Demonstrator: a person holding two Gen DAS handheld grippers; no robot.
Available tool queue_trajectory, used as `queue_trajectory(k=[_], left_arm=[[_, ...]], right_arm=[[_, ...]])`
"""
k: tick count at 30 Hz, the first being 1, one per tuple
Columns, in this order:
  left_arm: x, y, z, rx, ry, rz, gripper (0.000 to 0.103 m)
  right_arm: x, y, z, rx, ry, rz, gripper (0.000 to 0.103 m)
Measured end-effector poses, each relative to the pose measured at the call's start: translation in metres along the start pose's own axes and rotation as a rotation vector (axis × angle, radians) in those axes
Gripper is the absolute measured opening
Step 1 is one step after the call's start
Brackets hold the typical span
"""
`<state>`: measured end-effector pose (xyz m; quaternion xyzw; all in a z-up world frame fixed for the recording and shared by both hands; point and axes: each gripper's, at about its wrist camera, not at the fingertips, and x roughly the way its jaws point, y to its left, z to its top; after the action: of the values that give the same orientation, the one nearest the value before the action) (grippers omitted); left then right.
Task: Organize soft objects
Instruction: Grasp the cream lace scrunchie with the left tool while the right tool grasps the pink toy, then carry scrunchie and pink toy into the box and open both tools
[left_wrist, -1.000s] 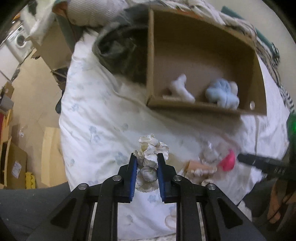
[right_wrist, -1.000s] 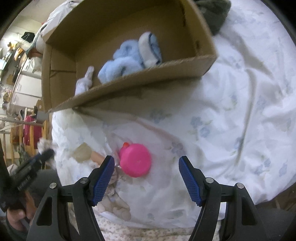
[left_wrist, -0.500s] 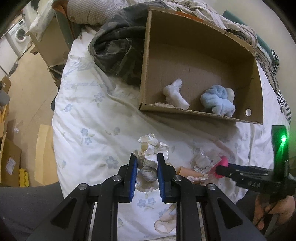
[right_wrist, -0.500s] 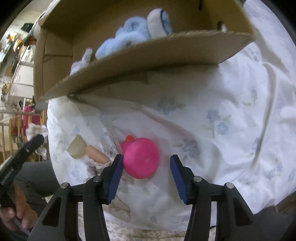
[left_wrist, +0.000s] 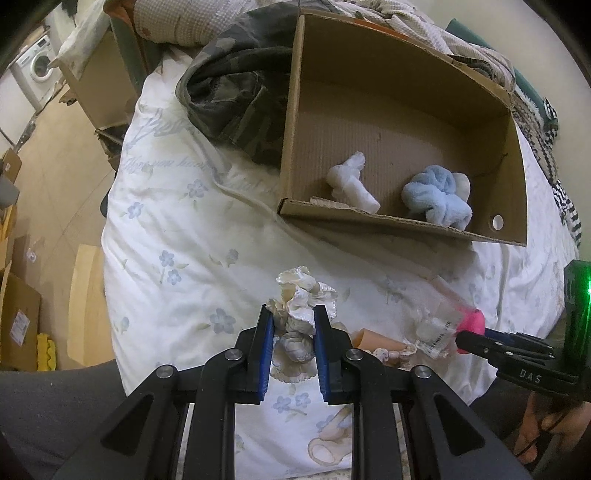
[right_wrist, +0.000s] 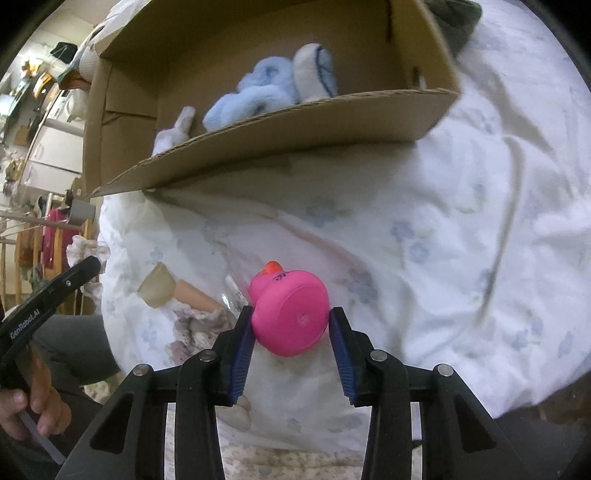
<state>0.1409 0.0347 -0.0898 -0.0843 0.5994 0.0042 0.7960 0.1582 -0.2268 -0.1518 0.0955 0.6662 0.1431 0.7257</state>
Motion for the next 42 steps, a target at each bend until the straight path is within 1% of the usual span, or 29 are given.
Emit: queue_trajectory(k=[2,3,4,5,6,7,8,13,16,19,22,25,26,27,28,31,35,38,42], left_arm=[[0.001,-0.002,0.000,0.005,0.002,-0.001,0.018],[0.001,-0.003,0.000,0.009,0.002,0.000,0.019],[0.001,-0.003,0.000,0.012,0.001,0.002,0.019],[0.001,-0.004,-0.001,0.016,-0.001,0.005,0.019],[0.001,-0.004,-0.001,0.016,-0.003,0.008,0.019],[0.001,-0.003,-0.001,0.014,-0.003,0.011,0.019],[0.001,-0.002,-0.002,0.009,-0.003,0.013,0.019],[0.001,0.002,-0.001,-0.015,0.002,0.011,0.019],[0.001,0.001,0.000,-0.009,0.000,0.011,0.019],[0.001,0.001,0.000,-0.006,0.001,0.014,0.019],[0.002,0.000,0.000,-0.008,0.005,0.016,0.019],[0.002,0.000,0.000,-0.007,0.006,0.016,0.019],[0.002,0.000,0.000,-0.007,0.005,0.017,0.019],[0.002,0.000,0.000,-0.007,0.005,0.017,0.019],[0.002,0.000,0.000,-0.007,0.006,0.018,0.019],[0.003,-0.001,0.001,-0.010,0.008,0.016,0.019],[0.002,-0.002,0.000,-0.003,0.001,0.018,0.019],[0.001,-0.003,0.000,0.001,-0.005,0.020,0.019],[-0.001,-0.003,-0.001,0.003,-0.016,0.031,0.019]], right_arm=[[0.002,0.000,-0.001,-0.023,-0.009,-0.109,0.043],[0.004,-0.003,0.000,-0.021,0.004,-0.115,0.043],[0.008,-0.006,0.001,-0.002,0.029,-0.083,0.044],[0.011,-0.009,0.002,0.027,0.051,-0.046,0.050],[0.013,-0.013,0.003,0.058,0.061,-0.010,0.061],[0.012,-0.017,0.003,0.085,0.062,0.015,0.065],[0.010,-0.021,0.005,0.109,0.054,0.029,0.066],[-0.002,-0.046,0.009,0.244,-0.004,0.118,0.066],[-0.006,-0.059,0.010,0.304,-0.027,0.101,0.066],[-0.003,-0.068,0.013,0.347,-0.013,0.089,0.066],[0.010,-0.062,0.010,0.317,0.031,0.076,0.066],[0.018,-0.046,0.010,0.258,0.050,0.066,0.066],[0.017,-0.042,0.009,0.242,0.055,0.065,0.061],[0.017,-0.039,0.006,0.224,0.060,0.059,0.045],[0.017,-0.035,0.004,0.209,0.062,0.057,0.043],[0.016,-0.027,0.004,0.186,0.051,0.061,0.043],[0.000,-0.024,0.004,0.157,-0.011,0.047,0.043],[-0.015,-0.020,0.006,0.118,-0.083,-0.006,0.043],[-0.039,-0.015,0.006,0.091,-0.210,-0.055,0.043]])
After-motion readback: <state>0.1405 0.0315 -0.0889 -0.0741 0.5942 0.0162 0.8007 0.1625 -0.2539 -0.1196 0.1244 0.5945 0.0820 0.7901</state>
